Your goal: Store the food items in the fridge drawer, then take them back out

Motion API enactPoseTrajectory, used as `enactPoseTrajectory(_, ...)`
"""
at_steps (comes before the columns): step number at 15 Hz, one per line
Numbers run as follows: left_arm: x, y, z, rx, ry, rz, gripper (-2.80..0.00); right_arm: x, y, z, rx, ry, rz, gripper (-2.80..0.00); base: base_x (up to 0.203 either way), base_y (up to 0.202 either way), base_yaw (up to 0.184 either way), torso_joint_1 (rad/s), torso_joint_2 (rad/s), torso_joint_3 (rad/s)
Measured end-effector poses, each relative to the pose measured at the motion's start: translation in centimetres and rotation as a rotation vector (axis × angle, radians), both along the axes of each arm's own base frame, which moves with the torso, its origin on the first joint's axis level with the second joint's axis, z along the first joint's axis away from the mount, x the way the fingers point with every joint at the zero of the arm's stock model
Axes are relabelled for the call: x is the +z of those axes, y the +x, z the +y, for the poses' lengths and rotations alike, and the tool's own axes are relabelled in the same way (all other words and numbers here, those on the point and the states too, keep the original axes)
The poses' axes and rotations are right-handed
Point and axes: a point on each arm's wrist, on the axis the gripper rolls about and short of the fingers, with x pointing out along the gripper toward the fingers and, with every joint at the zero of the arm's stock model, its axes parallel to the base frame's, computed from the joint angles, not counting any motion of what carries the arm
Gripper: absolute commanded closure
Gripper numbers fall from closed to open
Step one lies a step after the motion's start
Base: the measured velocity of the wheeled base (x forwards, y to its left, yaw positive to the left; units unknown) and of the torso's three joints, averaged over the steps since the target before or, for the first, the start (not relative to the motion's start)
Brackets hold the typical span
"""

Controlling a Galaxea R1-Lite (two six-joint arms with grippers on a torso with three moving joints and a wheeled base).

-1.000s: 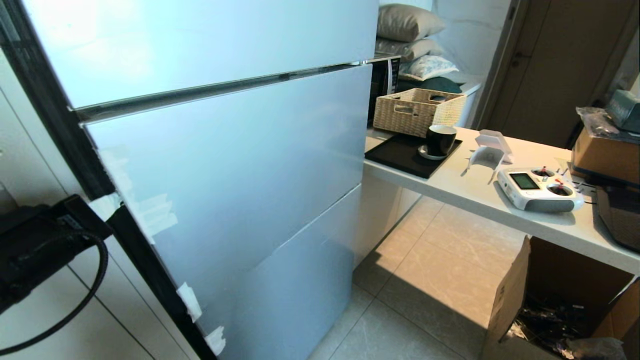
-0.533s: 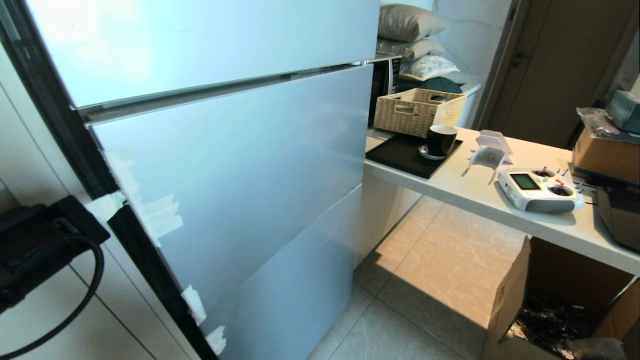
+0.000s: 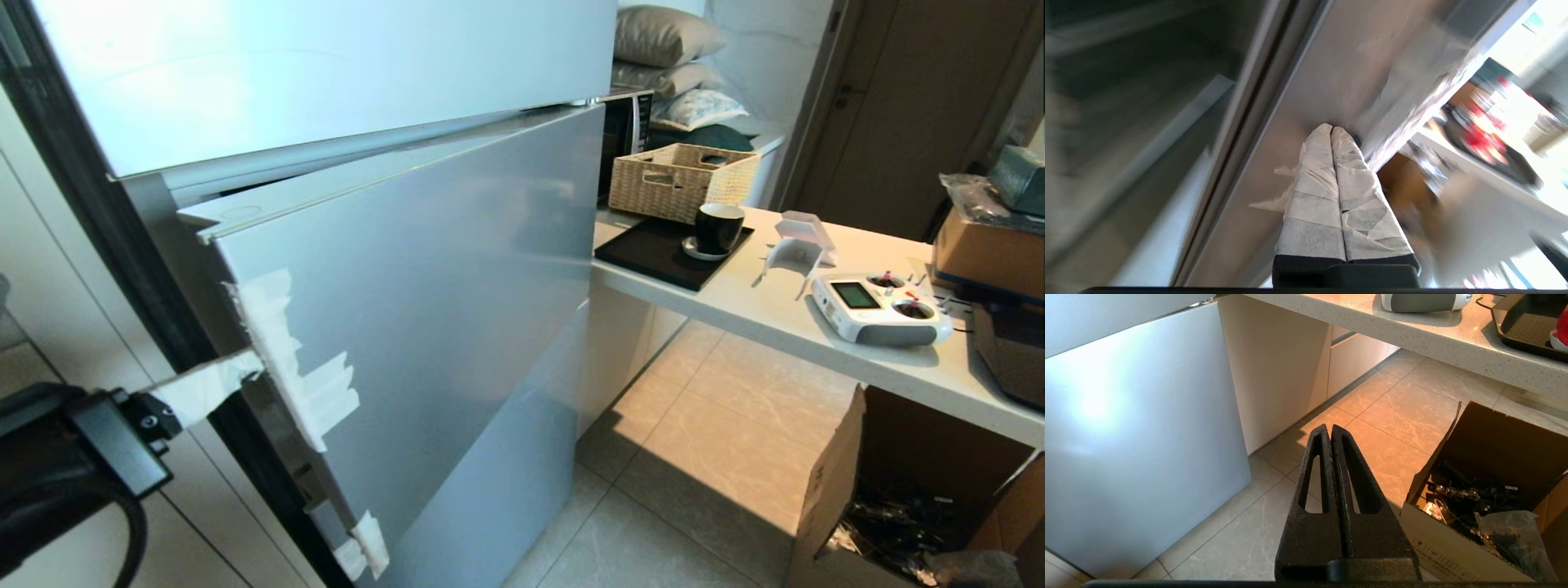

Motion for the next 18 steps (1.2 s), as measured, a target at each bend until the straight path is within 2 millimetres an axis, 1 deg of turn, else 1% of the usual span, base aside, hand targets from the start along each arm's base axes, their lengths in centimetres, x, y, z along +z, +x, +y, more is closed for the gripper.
enactPoseTrajectory(4, -0.7, -1.2, -1.1, -0.184, 0.006, 0.019, 0.0, 0.0, 0.0, 0.0, 0.0, 0.0, 0.0, 0.0, 0.0, 0.0, 0.0, 0.0, 0.0, 0.0)
enactPoseTrajectory(7, -1.1, -2.4, -1.8, -0.367, 0.007, 0.019, 0.0, 0.0, 0.0, 0.0, 0.0, 0.0, 0.0, 0.0, 0.0, 0.0, 0.0, 0.0, 0.0, 0.0)
enactPoseTrajectory(10, -1.3, -3.5, -1.5, -0.414, 0.004, -0.001, 0.0, 0.0, 0.0, 0.0, 0.0, 0.0, 0.0, 0.0, 0.0, 0.0, 0.0, 0.0, 0.0, 0.0)
enactPoseTrajectory(12, -0.7, -4.0, -1.2, -0.366, -0.004, -0.044, 0.0, 0.0, 0.0, 0.0, 0.0, 0.0, 0.0, 0.0, 0.0, 0.0, 0.0, 0.0, 0.0, 0.0)
enactPoseTrajectory(13, 0.0, -4.3, -0.9, -0.316, -0.011, -0.078, 0.0, 0.0, 0.0, 0.0, 0.0, 0.0, 0.0, 0.0, 0.0, 0.0, 0.0, 0.0, 0.0, 0.0)
enactPoseTrajectory(14, 0.8, -4.7, -0.5, -0.239, -0.007, -0.116, 0.0, 0.0, 0.0, 0.0, 0.0, 0.0, 0.0, 0.0, 0.0, 0.0, 0.0, 0.0, 0.0, 0.0)
enactPoseTrajectory(16, 1.6, -5.3, 0.6, -0.026, 0.073, -0.159, 0.0, 0.0, 0.0, 0.0, 0.0, 0.0, 0.0, 0.0, 0.0, 0.0, 0.0, 0.0, 0.0, 0.0)
enactPoseTrajectory(18, 2.0, -7.0, 2.0, 0.196, 0.201, -0.213, 0.0, 0.0, 0.0, 0.0, 0.0, 0.0, 0.0, 0.0, 0.0, 0.0, 0.0, 0.0, 0.0, 0.0)
